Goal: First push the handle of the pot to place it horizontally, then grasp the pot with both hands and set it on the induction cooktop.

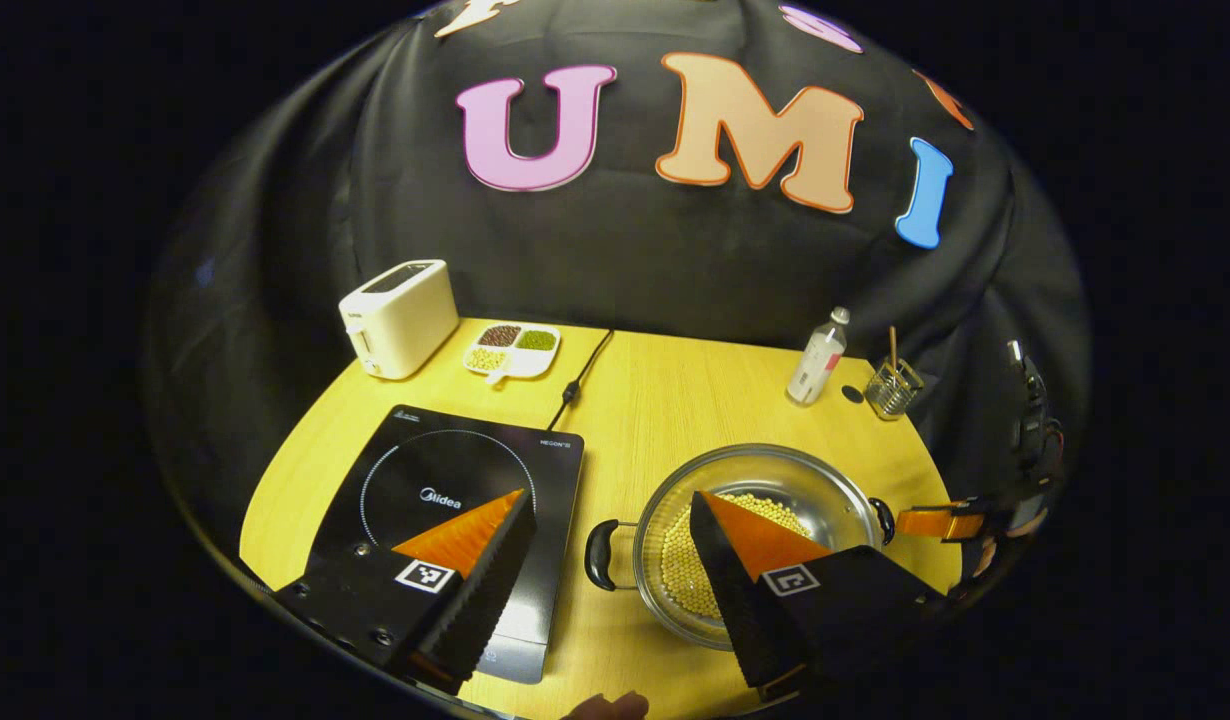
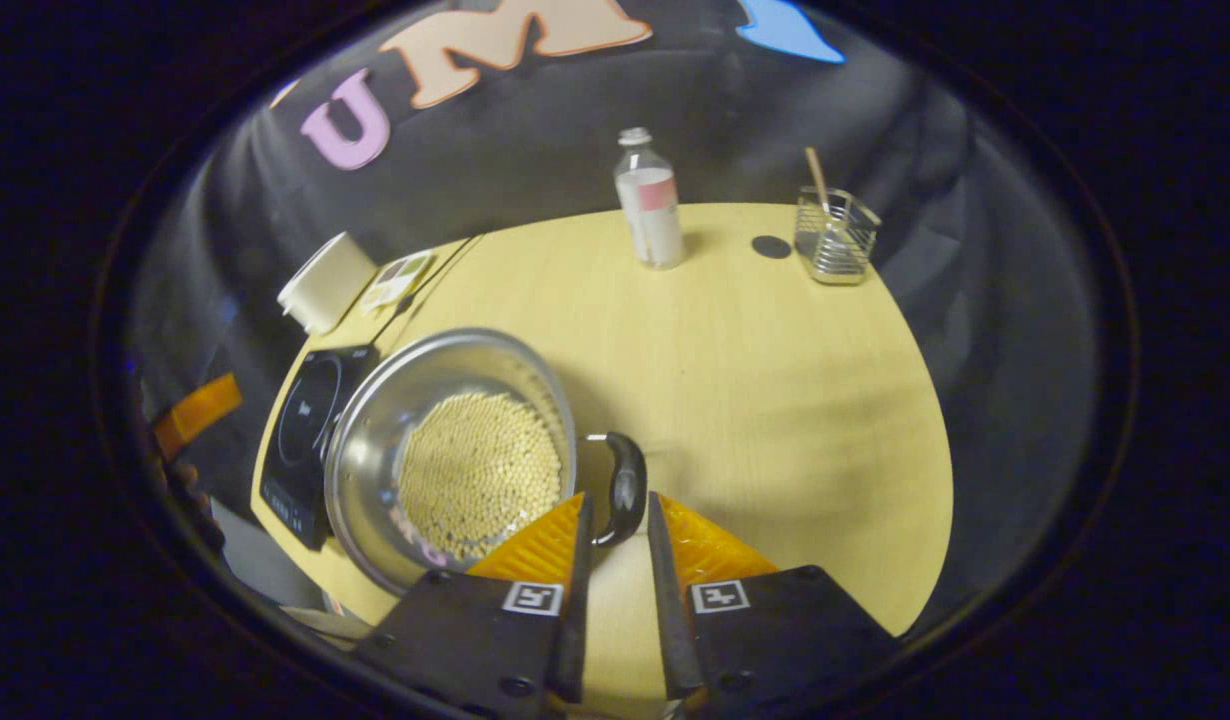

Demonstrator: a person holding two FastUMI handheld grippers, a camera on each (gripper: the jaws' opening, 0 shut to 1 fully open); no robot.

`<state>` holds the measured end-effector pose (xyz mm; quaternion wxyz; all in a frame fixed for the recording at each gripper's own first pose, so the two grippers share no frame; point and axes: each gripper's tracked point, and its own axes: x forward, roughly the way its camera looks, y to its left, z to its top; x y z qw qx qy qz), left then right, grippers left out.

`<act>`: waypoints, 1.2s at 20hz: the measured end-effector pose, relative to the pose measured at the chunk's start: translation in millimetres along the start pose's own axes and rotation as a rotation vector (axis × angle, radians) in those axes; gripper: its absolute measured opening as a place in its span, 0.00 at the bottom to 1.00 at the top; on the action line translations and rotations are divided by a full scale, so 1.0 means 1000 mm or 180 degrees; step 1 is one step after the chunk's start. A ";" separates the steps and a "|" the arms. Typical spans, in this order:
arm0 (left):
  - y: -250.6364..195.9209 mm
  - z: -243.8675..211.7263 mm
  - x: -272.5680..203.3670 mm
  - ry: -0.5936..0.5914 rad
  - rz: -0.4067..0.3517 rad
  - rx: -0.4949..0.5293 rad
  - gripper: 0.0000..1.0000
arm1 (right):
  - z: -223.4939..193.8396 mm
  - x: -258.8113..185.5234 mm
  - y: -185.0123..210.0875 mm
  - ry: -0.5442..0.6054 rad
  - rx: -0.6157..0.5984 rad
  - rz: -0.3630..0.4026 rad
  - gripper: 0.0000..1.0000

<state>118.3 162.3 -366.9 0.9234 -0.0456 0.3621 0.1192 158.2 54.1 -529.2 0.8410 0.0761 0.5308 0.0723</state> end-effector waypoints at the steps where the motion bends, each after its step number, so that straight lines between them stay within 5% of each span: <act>1: 0.001 -0.004 0.008 0.0049 -0.0045 -0.0002 0.96 | 0.000 0.003 0.001 0.0015 0.0059 -0.0060 0.41; 4: 0.003 -0.019 0.029 0.0241 -0.0135 0.0041 0.96 | -0.003 0.011 0.006 0.0064 0.0053 -0.0177 0.73; 6: 0.007 -0.031 0.040 0.0360 -0.0135 0.0082 0.96 | -0.008 0.016 0.007 0.0083 -0.0035 -0.0276 0.67; 12: 0.009 -0.071 0.068 0.0691 -0.0138 0.0096 0.95 | -0.025 0.037 0.011 0.0250 -0.0313 -0.0452 0.68; 13: 0.007 -0.077 0.074 0.0758 -0.0160 0.0097 0.95 | -0.029 0.040 0.010 0.0286 -0.0340 -0.0479 0.75; 14: 0.006 -0.080 0.075 0.0806 -0.0175 0.0113 0.98 | -0.032 0.042 0.010 0.0305 -0.0365 -0.0500 0.68; 15: 0.004 -0.083 0.079 0.0833 -0.0184 0.0133 0.91 | -0.033 0.045 0.008 0.0311 -0.0392 -0.0513 0.68; 18: -0.004 -0.090 0.084 0.0877 -0.0215 0.0161 0.96 | -0.030 0.048 0.006 0.0289 -0.0393 -0.0520 0.69; 24: 0.002 -0.103 0.092 0.0994 -0.0044 0.0288 0.64 | -0.030 0.045 0.008 0.0265 -0.0251 -0.0438 0.52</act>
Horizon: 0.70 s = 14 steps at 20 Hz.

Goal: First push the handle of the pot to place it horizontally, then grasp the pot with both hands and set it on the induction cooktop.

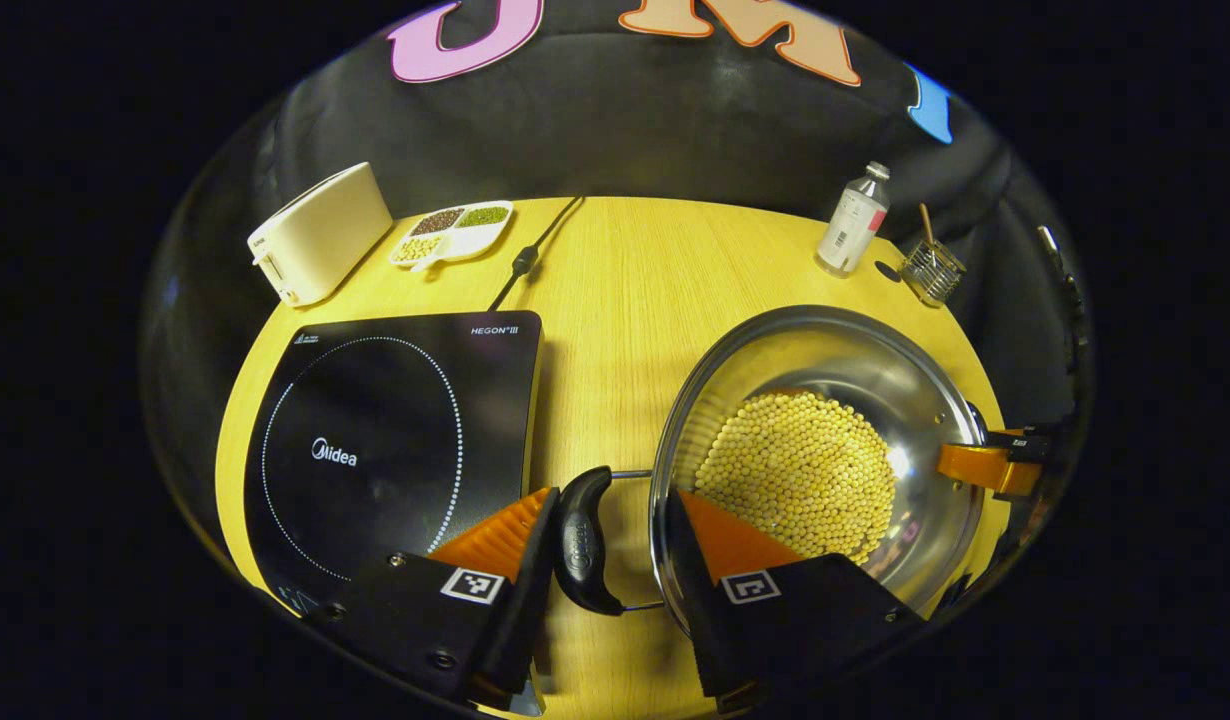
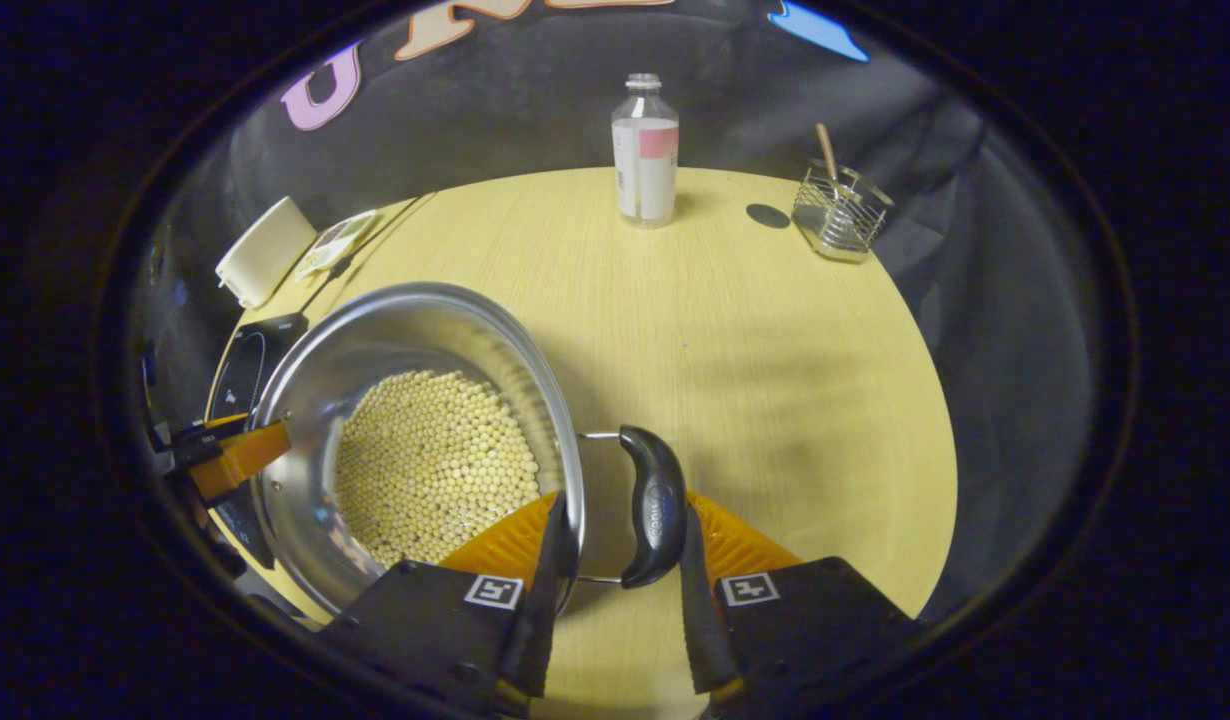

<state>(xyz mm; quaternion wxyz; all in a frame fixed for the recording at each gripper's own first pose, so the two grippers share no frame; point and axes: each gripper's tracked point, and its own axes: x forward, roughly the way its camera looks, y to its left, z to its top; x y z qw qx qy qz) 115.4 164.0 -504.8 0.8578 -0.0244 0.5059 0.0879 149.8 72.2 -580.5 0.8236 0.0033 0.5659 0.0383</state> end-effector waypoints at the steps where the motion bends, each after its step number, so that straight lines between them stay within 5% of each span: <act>1: 0.000 0.002 0.000 0.0001 0.0002 0.0020 0.64 | 0.000 0.000 0.001 -0.0004 0.0015 0.0014 0.48; 3: -0.001 -0.004 -0.005 0.0134 -0.0013 -0.0027 0.62 | 0.001 0.001 0.001 0.0058 0.0074 0.0029 0.41; 14: 0.025 0.011 -0.075 -0.0060 0.0123 -0.0107 0.59 | 0.004 0.001 0.003 -0.0158 0.0041 0.0441 0.46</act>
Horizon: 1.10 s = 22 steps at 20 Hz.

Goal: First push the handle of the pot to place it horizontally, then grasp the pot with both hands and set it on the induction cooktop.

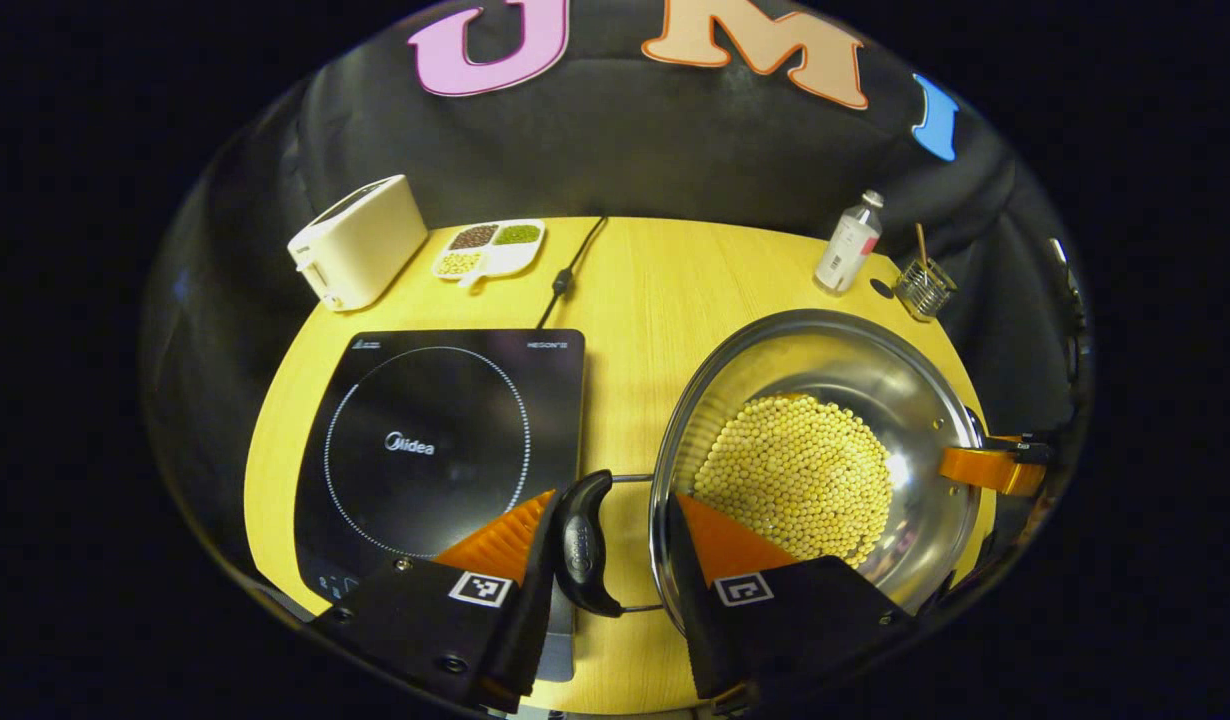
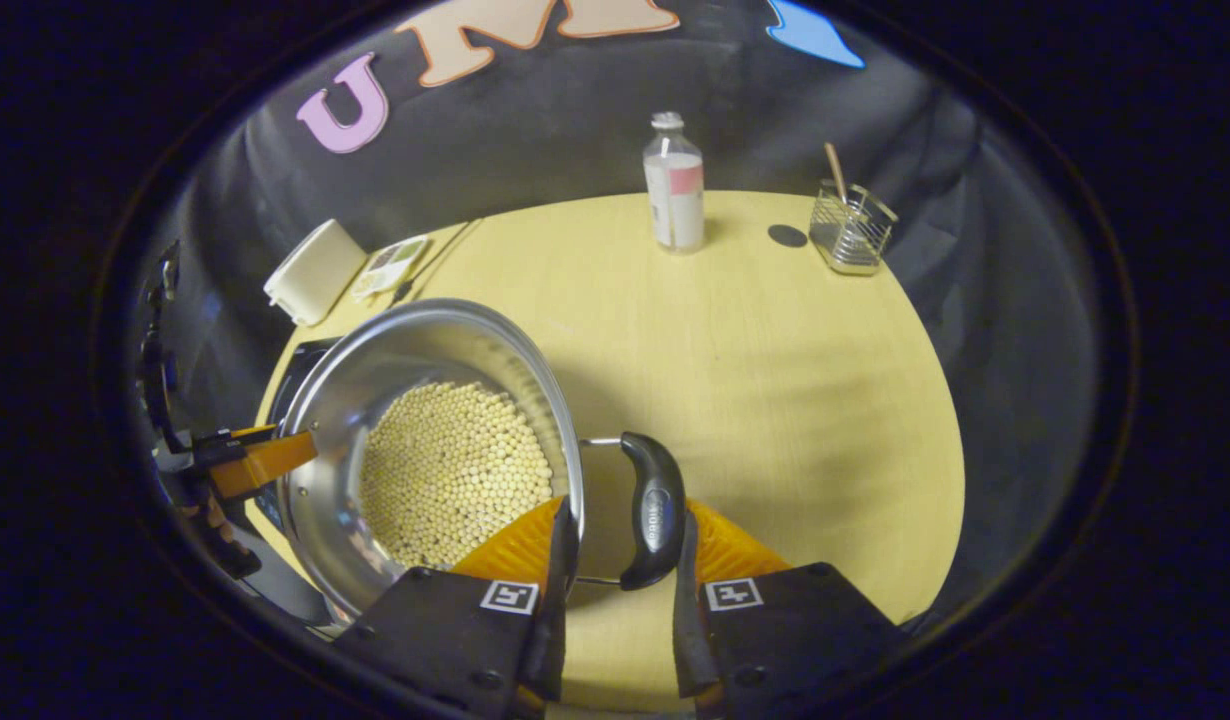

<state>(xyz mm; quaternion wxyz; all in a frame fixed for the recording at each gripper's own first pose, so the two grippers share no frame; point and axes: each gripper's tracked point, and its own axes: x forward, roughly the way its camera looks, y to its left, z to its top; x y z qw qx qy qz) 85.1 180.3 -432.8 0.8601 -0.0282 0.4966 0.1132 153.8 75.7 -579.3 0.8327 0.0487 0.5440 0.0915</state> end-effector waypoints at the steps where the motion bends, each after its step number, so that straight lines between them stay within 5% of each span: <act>1: 0.006 0.000 -0.007 -0.0023 0.0036 -0.0028 0.59 | 0.001 -0.001 -0.001 -0.0022 -0.0016 0.0061 0.41; 9: 0.074 -0.005 -0.050 -0.0176 0.0301 -0.0158 0.59 | 0.012 0.005 -0.011 -0.0044 -0.0119 0.0474 0.45; 21: 0.220 0.005 0.002 0.0022 -0.0154 0.0059 0.59 | 0.003 -0.012 -0.003 0.0097 0.0180 0.0017 0.40; 22: 0.229 0.016 0.002 -0.0079 -0.0204 0.0126 0.59 | 0.007 -0.022 -0.003 0.0090 0.0241 -0.0019 0.45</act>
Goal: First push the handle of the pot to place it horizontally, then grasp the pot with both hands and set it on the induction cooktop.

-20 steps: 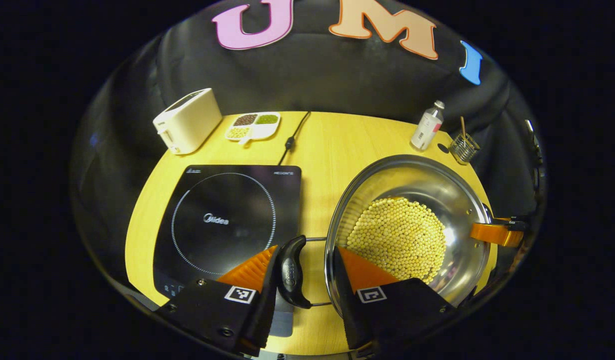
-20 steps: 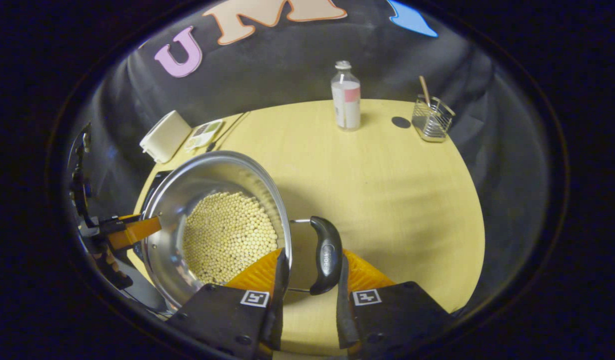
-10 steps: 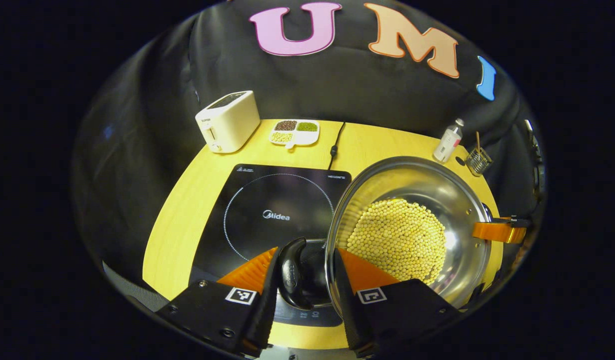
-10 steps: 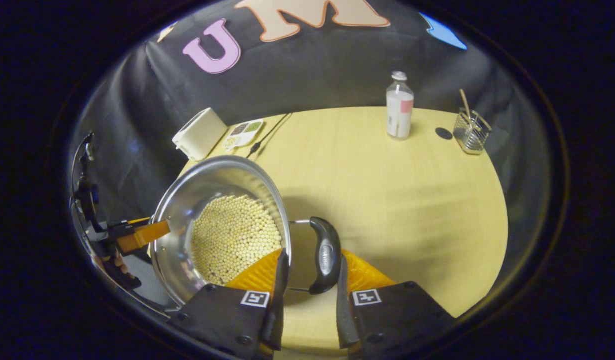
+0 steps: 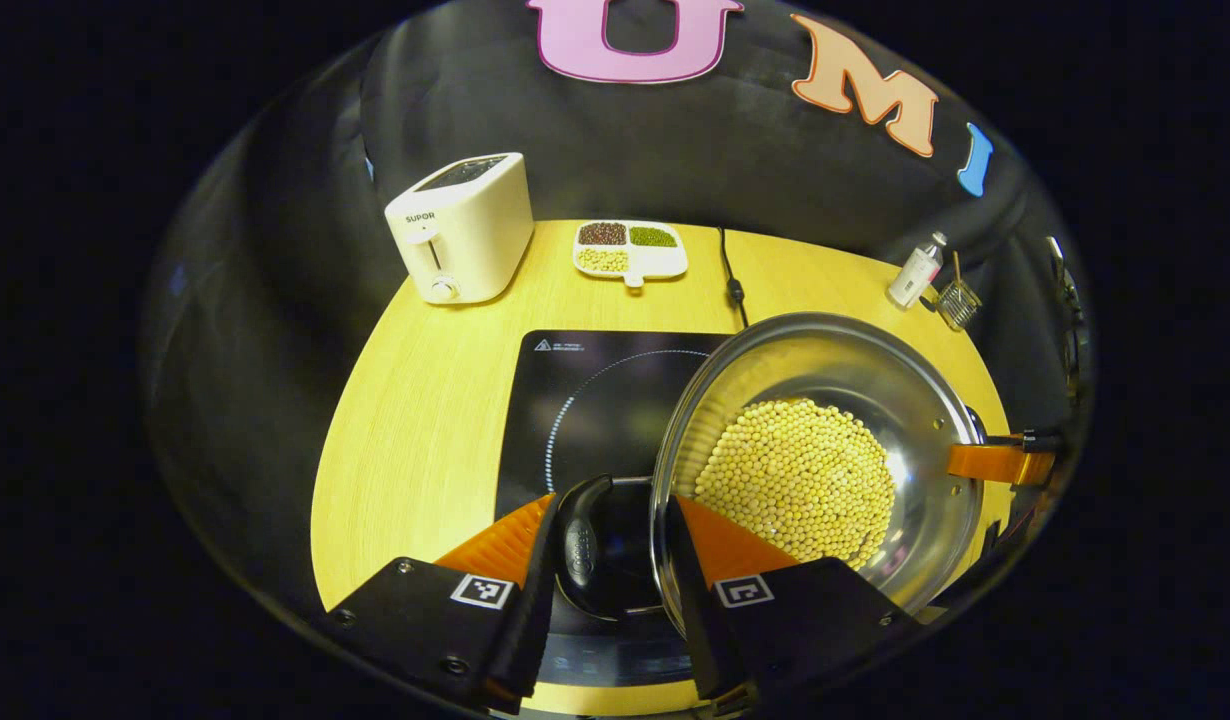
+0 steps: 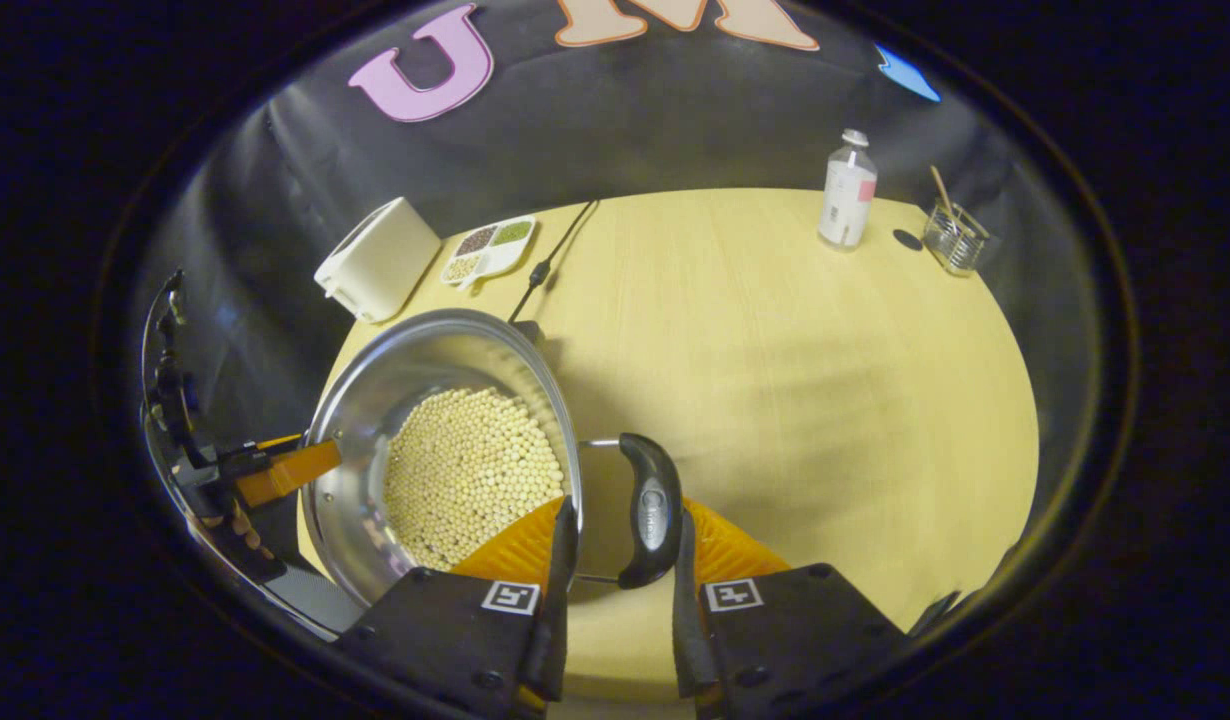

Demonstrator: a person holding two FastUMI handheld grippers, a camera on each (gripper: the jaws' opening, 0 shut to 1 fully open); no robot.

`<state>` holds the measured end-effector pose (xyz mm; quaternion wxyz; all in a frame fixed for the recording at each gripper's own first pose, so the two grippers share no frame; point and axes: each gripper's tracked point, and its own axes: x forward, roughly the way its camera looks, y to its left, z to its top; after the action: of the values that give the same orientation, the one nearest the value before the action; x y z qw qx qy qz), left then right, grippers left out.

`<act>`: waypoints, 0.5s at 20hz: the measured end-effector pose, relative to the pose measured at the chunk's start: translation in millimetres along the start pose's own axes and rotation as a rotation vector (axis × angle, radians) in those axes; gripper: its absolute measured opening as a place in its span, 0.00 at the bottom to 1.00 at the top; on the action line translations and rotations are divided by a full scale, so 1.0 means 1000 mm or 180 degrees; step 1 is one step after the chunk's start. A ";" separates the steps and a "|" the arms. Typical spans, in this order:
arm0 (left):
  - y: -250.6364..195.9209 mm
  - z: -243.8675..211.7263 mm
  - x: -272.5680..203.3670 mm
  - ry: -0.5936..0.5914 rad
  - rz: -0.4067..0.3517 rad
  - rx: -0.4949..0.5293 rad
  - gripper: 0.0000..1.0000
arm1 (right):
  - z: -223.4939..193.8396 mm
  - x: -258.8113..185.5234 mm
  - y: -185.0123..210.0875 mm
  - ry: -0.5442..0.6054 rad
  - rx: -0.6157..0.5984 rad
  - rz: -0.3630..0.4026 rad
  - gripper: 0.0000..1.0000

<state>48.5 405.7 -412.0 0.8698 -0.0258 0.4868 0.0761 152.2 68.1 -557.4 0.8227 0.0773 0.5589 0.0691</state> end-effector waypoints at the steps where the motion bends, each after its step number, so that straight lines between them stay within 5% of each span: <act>1: 0.009 0.008 0.006 -0.0028 -0.0031 0.0076 0.60 | -0.003 0.004 0.002 -0.0009 0.0033 -0.0041 0.41; 10: 0.068 0.040 0.023 -0.0272 -0.0003 0.0338 0.60 | -0.011 -0.015 -0.002 0.0054 0.0162 -0.0220 0.45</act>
<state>83.0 479.8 -408.4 0.8900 0.0234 0.4525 0.0507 136.2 63.8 -547.9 0.8176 0.0782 0.5698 0.0270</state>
